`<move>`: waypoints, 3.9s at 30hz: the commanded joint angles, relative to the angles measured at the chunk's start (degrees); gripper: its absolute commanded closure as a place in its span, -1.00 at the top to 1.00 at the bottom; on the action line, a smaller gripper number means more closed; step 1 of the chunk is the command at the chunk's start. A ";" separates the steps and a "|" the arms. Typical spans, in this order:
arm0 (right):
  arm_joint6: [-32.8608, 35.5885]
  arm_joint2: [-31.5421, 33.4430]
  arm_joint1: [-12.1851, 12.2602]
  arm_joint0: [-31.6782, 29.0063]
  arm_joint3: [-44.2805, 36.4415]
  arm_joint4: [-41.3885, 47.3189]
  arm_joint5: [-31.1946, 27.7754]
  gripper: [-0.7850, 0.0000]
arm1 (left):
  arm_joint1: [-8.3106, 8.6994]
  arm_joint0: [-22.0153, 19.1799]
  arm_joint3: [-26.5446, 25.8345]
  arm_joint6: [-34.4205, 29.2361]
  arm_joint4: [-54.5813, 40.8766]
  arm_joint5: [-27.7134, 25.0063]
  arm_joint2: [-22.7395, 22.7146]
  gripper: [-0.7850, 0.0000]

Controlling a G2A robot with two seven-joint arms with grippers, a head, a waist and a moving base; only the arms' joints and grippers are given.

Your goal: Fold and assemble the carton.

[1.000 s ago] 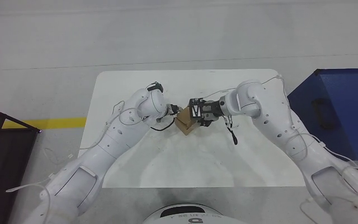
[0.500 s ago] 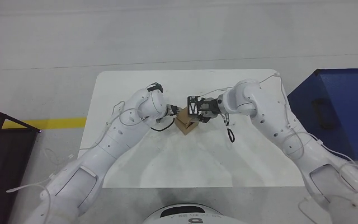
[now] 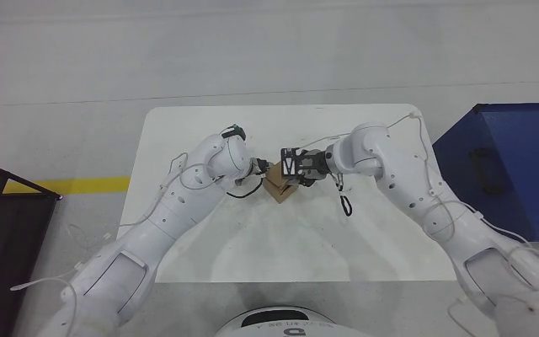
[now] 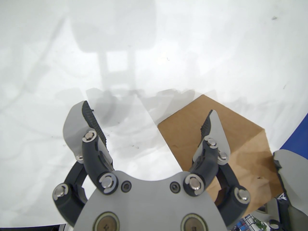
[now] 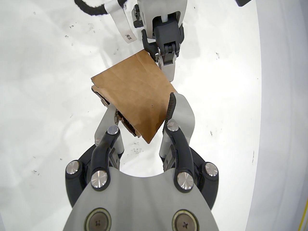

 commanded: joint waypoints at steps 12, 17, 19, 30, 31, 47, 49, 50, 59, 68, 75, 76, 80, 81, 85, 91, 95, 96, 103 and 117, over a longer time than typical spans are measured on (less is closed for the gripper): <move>-1.42 -1.13 -0.07 0.48 1.18 2.72 -5.17 0.11 | -0.21 0.15 0.69 0.34 -0.23 -0.14 -0.60 1.00; -2.06 -3.77 0.64 2.30 1.91 5.72 -5.17 0.11 | -0.25 0.15 0.81 0.22 0.01 -0.28 -0.69 1.00; -2.34 -4.60 0.95 3.02 2.39 6.40 -5.17 0.11 | -0.28 0.12 0.89 0.07 0.03 -0.21 -0.72 1.00; -6.93 -6.06 2.51 3.40 -0.45 3.84 -5.17 0.22 | -0.52 -0.01 1.25 -0.18 0.38 -0.38 -0.61 1.00; -7.55 -5.82 2.68 3.10 -0.93 3.01 -5.17 0.17 | -0.57 -0.01 1.28 -0.23 0.40 -0.40 -0.53 1.00; -11.76 -4.77 2.52 0.66 -3.12 -5.64 -2.49 -0.03 | -0.85 0.08 2.23 -0.12 0.13 -1.10 -1.00 1.00; -11.94 -4.81 2.42 0.47 -3.33 -6.33 -2.20 -0.04 | -0.89 0.13 2.30 -0.10 0.23 -1.21 -0.96 1.00; -11.98 -4.79 2.38 0.42 -3.37 -6.62 -2.16 -0.03 | -0.90 0.12 2.34 -0.14 0.21 -1.27 -0.97 1.00; -12.04 -4.73 1.95 0.09 -3.69 -8.19 -1.85 -0.07 | -1.04 0.17 2.43 -0.15 0.27 -1.36 -1.18 1.00; -12.98 -3.68 1.78 -0.50 -4.08 -9.41 -0.68 -0.29 | -1.09 0.30 2.43 -0.60 0.70 -1.57 -1.20 1.00; -11.44 -3.69 1.53 -0.85 -3.80 -9.63 -0.92 -0.20 | -1.16 0.29 2.44 -0.93 0.98 -1.65 -1.24 1.00; -11.21 -3.74 1.46 -0.82 -3.73 -9.49 -0.94 -0.23 | -1.17 0.29 2.43 -0.95 1.01 -1.65 -1.26 1.00; -10.36 -3.79 1.21 -0.68 -3.57 -9.14 -1.09 -0.26 | -1.18 0.27 2.37 -1.10 1.15 -1.62 -1.38 1.00; -10.21 -3.77 1.17 -0.68 -3.53 -9.10 -1.05 -0.26 | -1.17 0.24 2.30 -1.19 1.08 -1.61 -1.53 1.00; -9.56 -3.76 0.99 -0.76 -3.39 -8.81 -1.08 -0.25 | -0.87 0.19 2.02 -1.71 -0.24 -1.88 -3.34 1.00; -9.11 -3.45 0.74 -0.83 -2.82 -7.96 -0.77 -0.19 | 0.98 1.23 -0.02 -4.03 -4.11 -4.18 -10.72 1.00; -9.24 -3.13 0.62 -0.84 -2.55 -7.70 -0.82 -0.18 | 2.89 3.85 -3.62 -6.27 -4.16 -5.69 -15.97 1.00; -9.25 -3.07 0.60 -0.86 -2.53 -7.72 -0.84 -0.18 | 3.35 4.69 -4.69 -7.05 -4.39 -6.05 -17.30 1.00; -9.08 -2.85 0.37 -0.93 -2.53 -7.80 -0.92 -0.18 | 6.21 11.82 -12.39 -15.01 -8.55 -12.47 -25.11 1.00; -8.31 -3.24 -0.48 -0.61 -1.67 -7.45 -0.84 -0.18 | 8.35 15.56 -18.98 -17.08 -6.28 -14.54 -20.57 1.00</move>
